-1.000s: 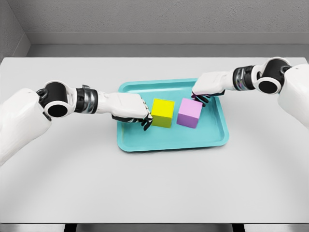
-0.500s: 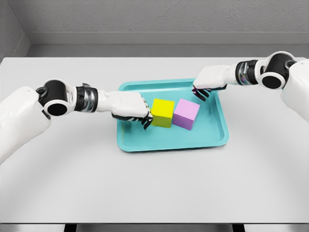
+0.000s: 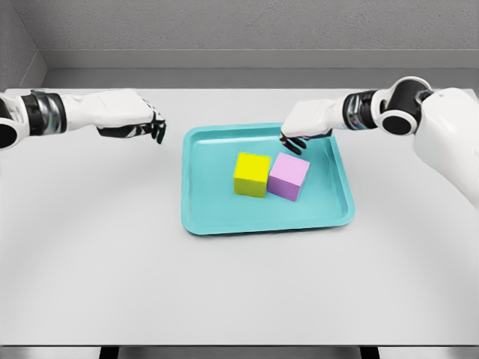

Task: Push two cubes

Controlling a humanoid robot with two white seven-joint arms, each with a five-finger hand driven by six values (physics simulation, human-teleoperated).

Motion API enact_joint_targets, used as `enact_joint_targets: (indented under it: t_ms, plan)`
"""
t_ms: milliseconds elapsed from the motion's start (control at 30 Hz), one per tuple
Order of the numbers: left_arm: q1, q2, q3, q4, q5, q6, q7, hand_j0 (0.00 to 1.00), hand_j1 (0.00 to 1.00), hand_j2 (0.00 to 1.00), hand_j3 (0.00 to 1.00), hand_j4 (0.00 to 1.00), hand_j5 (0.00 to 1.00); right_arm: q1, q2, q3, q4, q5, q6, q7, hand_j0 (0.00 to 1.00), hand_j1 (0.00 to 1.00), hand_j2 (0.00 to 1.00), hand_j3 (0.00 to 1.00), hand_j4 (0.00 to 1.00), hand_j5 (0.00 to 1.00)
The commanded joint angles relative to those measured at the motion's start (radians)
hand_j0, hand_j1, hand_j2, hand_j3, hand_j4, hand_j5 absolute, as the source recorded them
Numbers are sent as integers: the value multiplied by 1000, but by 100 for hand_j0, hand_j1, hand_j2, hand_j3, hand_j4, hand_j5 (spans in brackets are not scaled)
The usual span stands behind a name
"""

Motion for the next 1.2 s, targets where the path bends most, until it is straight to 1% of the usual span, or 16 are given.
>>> enact_joint_targets:
  t_ms: [0,100,167,633,667,700,800,833,867,900,933,967,1000,1067,1100,1167]
  plan:
    - [2,5,37,57,14,2,0,42,42,42,42,42,42,0,8,24,-3,-6,2,0,21,21,21,21,21,21]
    - [2,3,85,137,21,2,0,42,42,42,42,42,42,0,8,30,-9,-11,2,0,21,21,21,21,21,21]
    - [3,5,85,137,33,2,0,42,42,42,42,42,42,0,8,30,-11,-12,2,0,21,21,21,21,21,21]
    - [5,3,85,135,33,2,0,42,42,42,42,42,42,-2,2,26,-61,-18,2,0,21,21,21,21,21,21]
    - [5,3,85,134,33,2,0,42,42,42,42,42,42,-3,-3,15,-58,-18,2,0,22,22,22,22,22,22]
    - [5,3,85,134,33,2,0,42,42,42,42,42,42,-5,-5,-22,-49,-22,2,0,23,23,23,23,23,23]
    - [5,3,85,135,33,2,0,42,42,42,42,42,42,-12,-14,-180,17,-20,2,0,25,25,25,25,25,25]
    - [5,5,85,135,33,2,0,43,43,43,43,43,43,-15,-58,-246,20,-23,2,0,36,36,36,36,36,36]
    - [5,3,85,138,36,2,0,47,47,47,47,47,47,-5,-104,-319,20,-32,2,0,60,60,60,60,60,60]
    - [5,3,85,155,57,2,0,59,59,59,59,59,59,5,-156,-388,40,-67,2,0,100,100,100,100,100,100]
    - [3,-3,85,221,93,2,0,85,85,85,85,85,85,31,-198,-416,110,-164,2,0,100,100,100,100,100,100]
    - [5,-11,85,318,137,2,0,100,100,100,100,100,100,55,-202,-408,173,-192,2,0,100,100,100,100,100,100]
    - [5,-12,85,381,200,2,0,100,100,100,100,100,100,66,-201,-399,203,-193,2,0,100,100,100,100,100,100]
    - [5,-12,85,382,214,2,0,100,100,100,100,100,100,81,-201,-386,233,-203,2,0,100,100,100,100,100,100]
    - [6,-12,85,382,214,2,0,100,100,100,100,100,100,80,-201,-366,233,-207,2,0,100,100,100,100,100,100]
    - [6,-14,85,382,214,2,0,100,100,100,100,100,100,75,-198,-353,233,-209,2,0,100,100,100,100,100,100]
